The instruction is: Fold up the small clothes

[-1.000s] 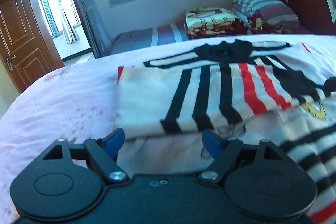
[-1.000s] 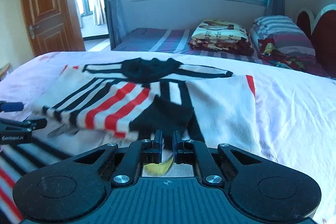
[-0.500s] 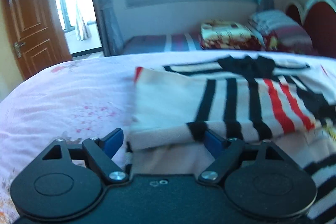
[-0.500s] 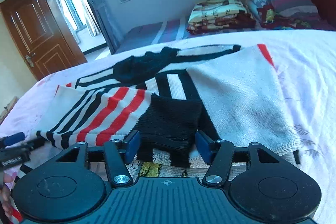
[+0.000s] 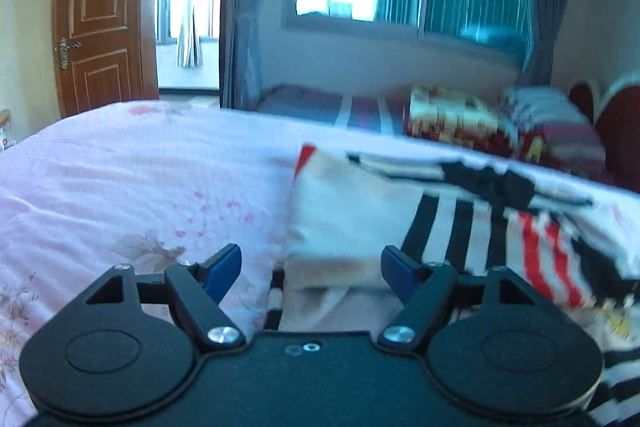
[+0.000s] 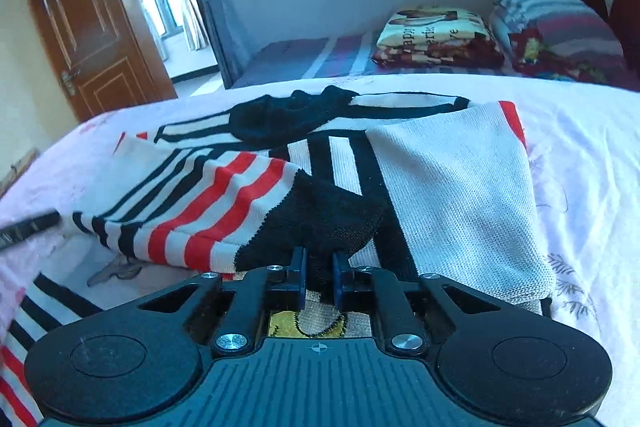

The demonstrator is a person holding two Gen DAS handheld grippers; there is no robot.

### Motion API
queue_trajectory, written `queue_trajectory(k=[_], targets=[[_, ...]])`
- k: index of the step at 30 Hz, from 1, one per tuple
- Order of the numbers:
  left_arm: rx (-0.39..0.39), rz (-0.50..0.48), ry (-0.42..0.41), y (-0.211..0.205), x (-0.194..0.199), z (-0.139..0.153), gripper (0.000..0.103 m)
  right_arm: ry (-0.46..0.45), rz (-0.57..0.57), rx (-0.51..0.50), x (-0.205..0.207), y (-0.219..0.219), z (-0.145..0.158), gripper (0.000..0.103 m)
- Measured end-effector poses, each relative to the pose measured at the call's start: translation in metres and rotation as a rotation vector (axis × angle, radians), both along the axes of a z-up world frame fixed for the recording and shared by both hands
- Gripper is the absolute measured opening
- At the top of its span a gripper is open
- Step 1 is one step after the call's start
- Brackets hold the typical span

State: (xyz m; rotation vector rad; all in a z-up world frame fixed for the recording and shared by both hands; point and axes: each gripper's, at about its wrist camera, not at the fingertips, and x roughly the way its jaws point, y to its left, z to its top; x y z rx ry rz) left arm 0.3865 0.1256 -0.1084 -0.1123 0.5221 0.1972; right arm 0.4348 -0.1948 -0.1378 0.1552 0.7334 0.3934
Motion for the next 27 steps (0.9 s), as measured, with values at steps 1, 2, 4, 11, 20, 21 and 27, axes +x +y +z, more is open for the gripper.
queue_trajectory(k=[1,2,4,11,20,21,27], targets=[[0.000,0.001,-0.019,-0.002,0.000,0.002,0.076,0.002,0.001,0.002,0.001,0.000,-0.001,0.012],[-0.001,-0.006,-0.024,-0.003,0.004,0.003,0.076,0.004,0.001,0.002,0.001,0.000,-0.001,0.012],[-0.013,-0.044,-0.016,-0.007,0.019,0.002,0.074,0.005,0.004,-0.010,0.002,0.002,-0.002,0.012],[0.200,-0.200,0.217,-0.041,0.054,-0.028,0.068,-0.003,-0.019,-0.037,0.000,-0.003,0.000,0.012],[0.151,-0.197,0.188,-0.036,0.045,-0.030,0.071,-0.028,-0.008,-0.096,0.002,0.008,-0.005,0.012],[0.141,-0.198,0.188,-0.033,0.048,-0.028,0.071,-0.021,-0.012,-0.089,0.003,0.007,-0.004,0.012],[0.070,-0.172,0.137,-0.015,0.018,-0.010,0.085,-0.011,-0.065,-0.041,-0.017,-0.015,0.014,0.013]])
